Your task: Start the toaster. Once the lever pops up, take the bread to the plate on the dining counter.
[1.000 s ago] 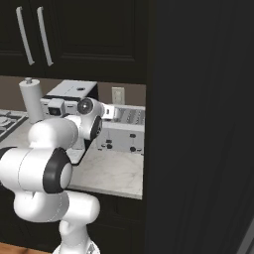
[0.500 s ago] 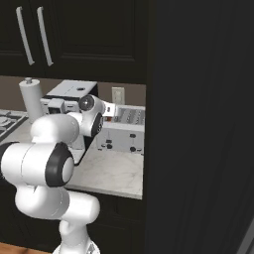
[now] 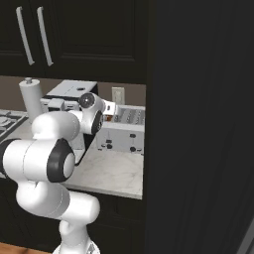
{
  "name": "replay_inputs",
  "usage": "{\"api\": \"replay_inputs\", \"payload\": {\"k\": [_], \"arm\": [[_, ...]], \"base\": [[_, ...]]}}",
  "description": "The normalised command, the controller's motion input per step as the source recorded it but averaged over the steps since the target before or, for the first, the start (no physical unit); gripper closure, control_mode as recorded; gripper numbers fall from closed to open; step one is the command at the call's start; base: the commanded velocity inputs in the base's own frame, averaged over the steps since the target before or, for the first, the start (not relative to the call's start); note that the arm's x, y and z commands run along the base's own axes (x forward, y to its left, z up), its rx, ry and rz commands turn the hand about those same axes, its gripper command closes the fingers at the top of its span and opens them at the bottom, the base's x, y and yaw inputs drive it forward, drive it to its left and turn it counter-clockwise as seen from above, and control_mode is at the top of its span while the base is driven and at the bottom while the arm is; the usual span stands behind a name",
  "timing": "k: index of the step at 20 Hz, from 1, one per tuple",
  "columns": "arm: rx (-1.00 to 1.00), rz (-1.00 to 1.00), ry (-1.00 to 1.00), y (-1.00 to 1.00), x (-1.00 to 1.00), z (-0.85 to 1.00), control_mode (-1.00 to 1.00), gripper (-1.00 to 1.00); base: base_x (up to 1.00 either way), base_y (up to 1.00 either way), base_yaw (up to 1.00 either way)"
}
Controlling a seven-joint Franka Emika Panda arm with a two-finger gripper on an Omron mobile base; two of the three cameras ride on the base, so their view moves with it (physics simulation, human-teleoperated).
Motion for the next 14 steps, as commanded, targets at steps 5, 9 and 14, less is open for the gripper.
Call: {"api": "replay_inputs", "payload": {"k": [5,9,14], "arm": [[0.0,0.0,0.02,0.01,0.01,0.0,-1.0,-1.0],[0.0,0.0,0.01,0.0,0.0,0.0,-1.0,-1.0],[0.0,0.0,0.0,0.0,0.01,-0.04,-1.0,-1.0]], "base": [[0.0,0.0,0.0],[0.0,0.0,0.0],[0.0,0.0,0.0]]}}
